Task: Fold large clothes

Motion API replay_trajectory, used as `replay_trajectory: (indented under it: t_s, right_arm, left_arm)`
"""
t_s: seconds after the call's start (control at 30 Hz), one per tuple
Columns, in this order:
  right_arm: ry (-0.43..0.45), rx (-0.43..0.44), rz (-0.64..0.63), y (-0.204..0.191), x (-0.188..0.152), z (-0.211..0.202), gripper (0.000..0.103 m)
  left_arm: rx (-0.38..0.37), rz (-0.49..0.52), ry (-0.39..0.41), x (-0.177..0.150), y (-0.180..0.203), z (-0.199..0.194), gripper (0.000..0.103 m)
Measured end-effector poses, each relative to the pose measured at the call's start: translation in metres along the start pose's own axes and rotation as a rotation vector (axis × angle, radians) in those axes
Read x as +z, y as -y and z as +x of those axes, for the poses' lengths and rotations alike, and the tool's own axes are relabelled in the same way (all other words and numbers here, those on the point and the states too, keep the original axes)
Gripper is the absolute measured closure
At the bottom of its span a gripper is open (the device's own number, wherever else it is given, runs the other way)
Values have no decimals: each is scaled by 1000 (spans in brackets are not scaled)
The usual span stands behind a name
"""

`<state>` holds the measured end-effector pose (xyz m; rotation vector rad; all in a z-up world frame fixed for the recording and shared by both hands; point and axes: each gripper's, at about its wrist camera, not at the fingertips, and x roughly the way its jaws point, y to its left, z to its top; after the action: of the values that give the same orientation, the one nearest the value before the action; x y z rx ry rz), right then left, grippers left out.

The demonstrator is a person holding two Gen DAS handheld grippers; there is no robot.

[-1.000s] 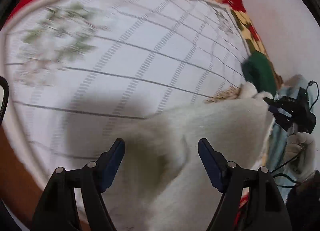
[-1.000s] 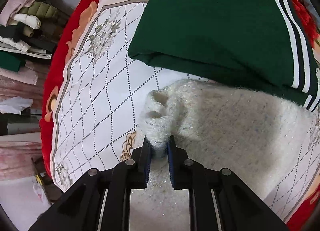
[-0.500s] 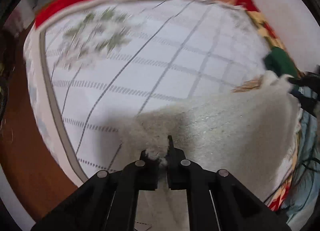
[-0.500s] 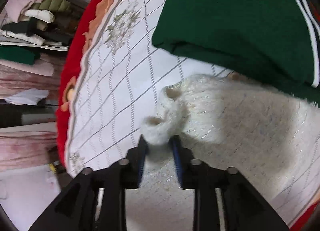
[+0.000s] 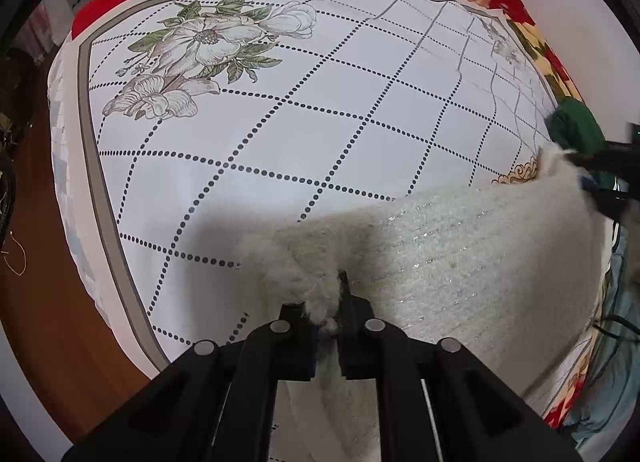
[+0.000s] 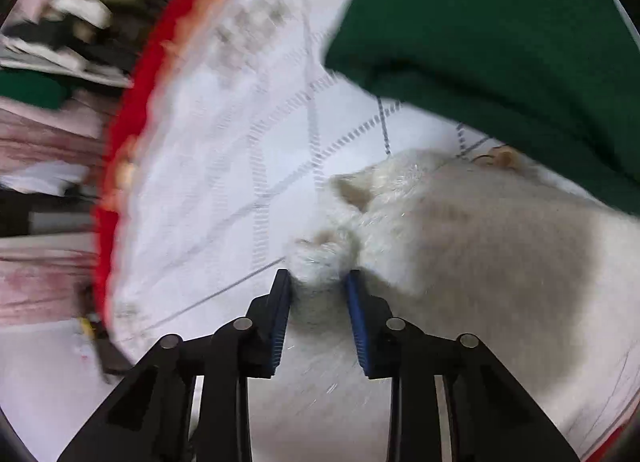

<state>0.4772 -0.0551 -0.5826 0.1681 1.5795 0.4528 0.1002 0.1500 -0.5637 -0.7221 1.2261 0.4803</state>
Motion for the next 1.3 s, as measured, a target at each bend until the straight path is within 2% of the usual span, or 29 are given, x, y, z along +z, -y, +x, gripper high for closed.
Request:
replay_trajectory:
  t_s: [0.07,0.13,0.2,0.23,0.27,0.3,0.33,0.37,0.4,0.47,0.53,0.57,0.63,0.67,0.7,0.77,0.8,0.83,0.87,0.93,0.97,1.07,1.1,1.13,1.17,1.23,1.3]
  right_arm:
    - [-23,-15,-25,-2,8,14,74]
    - [-24,7,-55,-7,11,-2,71]
    - [1,76,-50,0,4,-31,61]
    - [38,125,-39,10,-5,-54,45]
    - [67,146,-33,18,-11,-68,27]
    - [126,155,-20,36,-26,-95,20]
    - [153,146,-8,46,-34,-106,13]
    - [193,113,23,66,-46,-120,13]
    - [220,61,84,95,-61,-130,13]
    - [218,44,182,134,-78,-126,13]
    - [154,115,320,186,-91,-99,13]
    - [126,141,351,197,-94,-88,13]
    - [91,310,403,219,-97,-53,14]
    - [89,375,412,223,-98,-44,26]
    - [101,440,425,224,-99,-34,34]
    - [150,438,425,222,-101,-34,51]
    - [181,454,447,223,-107,-39,63]
    - [204,462,481,225,-115,-45,71]
    - [229,466,528,229,-128,-54,74]
    - [262,440,610,237,-165,-74,74]
    - [263,415,672,245,-197,-86,74]
    - [209,337,774,264,-268,-105,73]
    - [168,258,778,272,-295,-110,70]
    - [144,215,771,275,-306,-111,61]
    - [112,151,760,281,-318,-113,58]
    - [74,47,707,288,-333,-125,57]
    - [78,-69,609,285,-337,-151,56]
  left_arm:
    - [-3,16,-9,3,3,-5,92]
    - [-5,31,-10,4,6,-11,92]
    - [-16,45,0,4,11,-19,84]
    - [-17,51,14,4,14,-25,78]
    - [-22,52,25,4,16,-28,55]
    - [-32,50,33,4,17,-31,25]
    - [-43,43,43,3,17,-34,18]
    - [-41,30,58,3,17,-37,17]
    - [-32,20,68,2,17,-38,17]
    - [-15,8,72,-1,17,-38,17]
    - [-1,-7,75,-3,19,-36,17]
    - [7,-14,76,-5,19,-36,17]
    - [14,-17,79,-9,24,-36,17]
    - [17,-11,84,-11,27,-37,17]
    - [25,-4,86,-12,31,-37,16]
    - [46,25,94,-14,40,-41,16]
    - [52,38,98,-15,44,-43,16]
    - [61,53,102,-16,50,-45,16]
    - [66,68,108,-17,55,-48,16]
    - [57,99,109,-20,68,-52,16]
    - [53,107,107,-21,72,-53,16]
    - [35,145,93,-28,90,-53,16]
    - [32,161,87,-31,96,-51,16]
    - [29,169,83,-33,100,-50,16]
    - [28,181,73,-36,105,-47,16]
    - [19,197,55,-43,113,-42,16]
    - [23,212,44,-52,120,-37,16]
